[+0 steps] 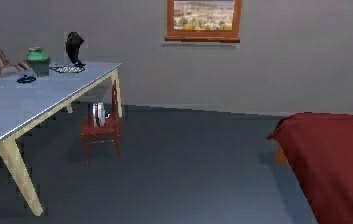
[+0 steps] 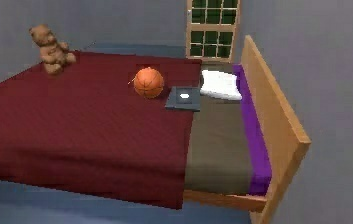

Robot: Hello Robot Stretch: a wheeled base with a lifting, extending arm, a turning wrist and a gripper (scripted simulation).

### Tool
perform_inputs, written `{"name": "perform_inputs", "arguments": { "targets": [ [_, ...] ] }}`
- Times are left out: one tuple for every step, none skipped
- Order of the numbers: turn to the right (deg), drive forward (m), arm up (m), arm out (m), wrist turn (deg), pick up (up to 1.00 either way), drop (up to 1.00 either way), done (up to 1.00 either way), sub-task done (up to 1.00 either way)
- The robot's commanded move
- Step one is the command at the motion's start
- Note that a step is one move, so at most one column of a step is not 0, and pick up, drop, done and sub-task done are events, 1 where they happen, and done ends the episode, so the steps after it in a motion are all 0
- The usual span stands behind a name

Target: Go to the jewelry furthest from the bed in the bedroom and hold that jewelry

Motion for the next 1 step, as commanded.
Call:
{"name": "perform_inputs", "arguments": {
  "targets": [
    [0.0, 1.0, 0.0, 0.0, 0.0, 0.0, 0.0, 0.0, 0.0]
  ]
}}
